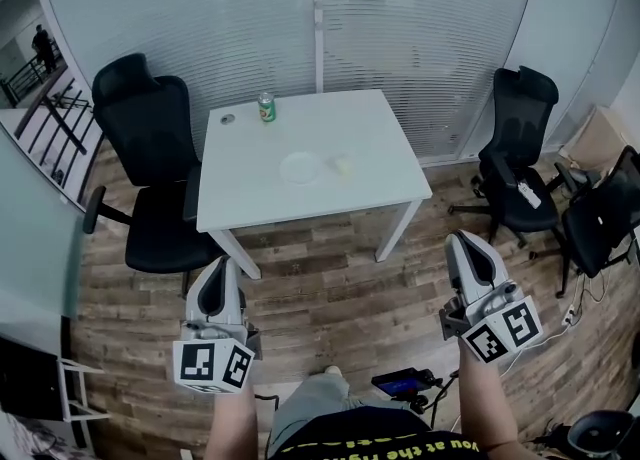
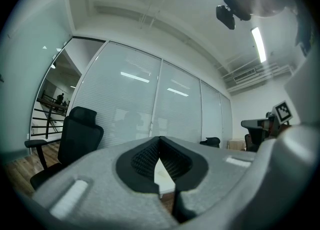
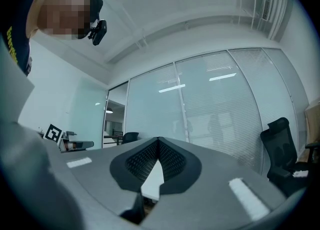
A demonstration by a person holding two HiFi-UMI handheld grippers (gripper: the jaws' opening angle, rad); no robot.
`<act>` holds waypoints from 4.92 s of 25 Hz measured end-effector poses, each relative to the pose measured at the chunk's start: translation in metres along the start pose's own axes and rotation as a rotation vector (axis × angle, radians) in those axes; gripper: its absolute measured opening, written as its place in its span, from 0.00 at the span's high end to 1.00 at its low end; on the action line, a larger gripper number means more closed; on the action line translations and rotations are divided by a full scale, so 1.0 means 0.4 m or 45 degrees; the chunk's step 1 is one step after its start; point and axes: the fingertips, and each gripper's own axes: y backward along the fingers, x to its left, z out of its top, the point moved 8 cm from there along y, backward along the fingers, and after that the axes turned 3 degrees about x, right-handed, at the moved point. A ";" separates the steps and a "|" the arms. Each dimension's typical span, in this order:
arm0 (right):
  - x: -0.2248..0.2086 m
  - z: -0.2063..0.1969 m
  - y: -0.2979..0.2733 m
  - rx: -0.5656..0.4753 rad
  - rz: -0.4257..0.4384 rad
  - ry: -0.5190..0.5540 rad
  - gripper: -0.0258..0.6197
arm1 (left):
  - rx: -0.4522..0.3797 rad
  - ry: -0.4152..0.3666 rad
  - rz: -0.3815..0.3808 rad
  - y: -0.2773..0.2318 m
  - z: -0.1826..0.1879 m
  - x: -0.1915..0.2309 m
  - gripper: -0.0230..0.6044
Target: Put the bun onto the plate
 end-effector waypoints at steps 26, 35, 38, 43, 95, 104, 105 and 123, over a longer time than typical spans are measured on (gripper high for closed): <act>-0.028 -0.017 -0.214 0.018 0.060 -0.005 0.95 | 0.016 0.023 0.110 -0.073 -0.010 0.138 0.96; -0.106 -0.035 -0.356 0.024 0.128 -0.014 0.95 | 0.018 0.011 0.159 -0.177 -0.015 0.159 0.96; -0.148 -0.039 -0.433 0.038 0.167 -0.009 0.95 | 0.012 0.011 0.188 -0.237 -0.013 0.168 0.96; -0.241 -0.051 -0.581 0.075 0.221 0.011 0.95 | -0.008 0.015 0.244 -0.370 -0.011 0.193 0.96; -0.398 -0.089 -1.072 0.109 0.243 -0.023 0.95 | 0.042 -0.019 0.209 -0.870 0.007 0.399 0.96; -0.326 -0.078 -1.107 0.073 0.173 0.002 0.95 | 0.021 -0.032 0.117 -0.897 0.027 0.495 0.96; -0.321 -0.080 -1.108 0.069 0.166 0.001 0.95 | 0.019 -0.034 0.112 -0.899 0.028 0.500 0.96; -0.334 -0.073 -1.112 0.070 0.151 0.013 0.95 | 0.021 0.001 0.112 -0.906 0.015 0.481 0.96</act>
